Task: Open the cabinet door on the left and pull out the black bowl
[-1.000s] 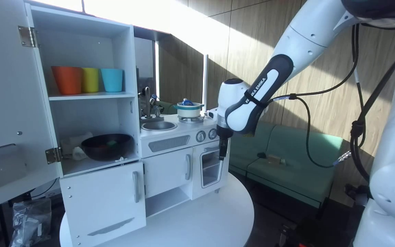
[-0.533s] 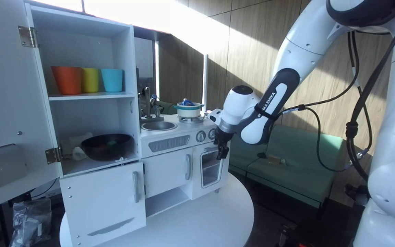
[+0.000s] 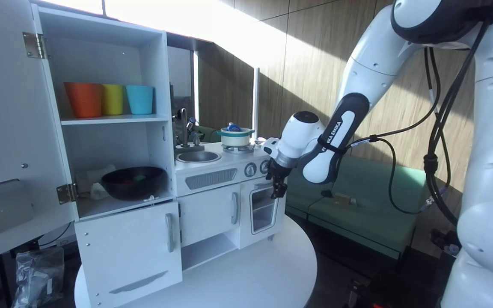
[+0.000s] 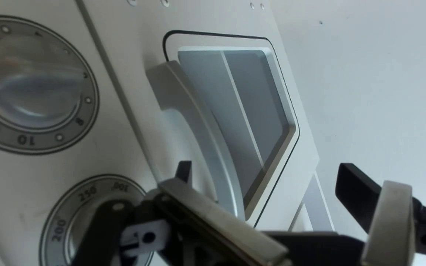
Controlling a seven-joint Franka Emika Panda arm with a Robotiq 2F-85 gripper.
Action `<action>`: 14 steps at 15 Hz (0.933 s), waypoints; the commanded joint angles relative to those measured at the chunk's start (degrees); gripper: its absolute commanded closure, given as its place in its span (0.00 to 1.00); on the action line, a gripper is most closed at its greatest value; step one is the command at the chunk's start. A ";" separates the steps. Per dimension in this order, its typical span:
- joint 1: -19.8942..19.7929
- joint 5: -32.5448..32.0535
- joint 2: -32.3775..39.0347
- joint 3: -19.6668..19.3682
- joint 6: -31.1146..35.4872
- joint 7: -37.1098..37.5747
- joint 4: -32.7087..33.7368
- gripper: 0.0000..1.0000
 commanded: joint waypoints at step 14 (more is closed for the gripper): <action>-0.14 -1.99 0.12 2.87 -3.42 -4.73 1.63 0.00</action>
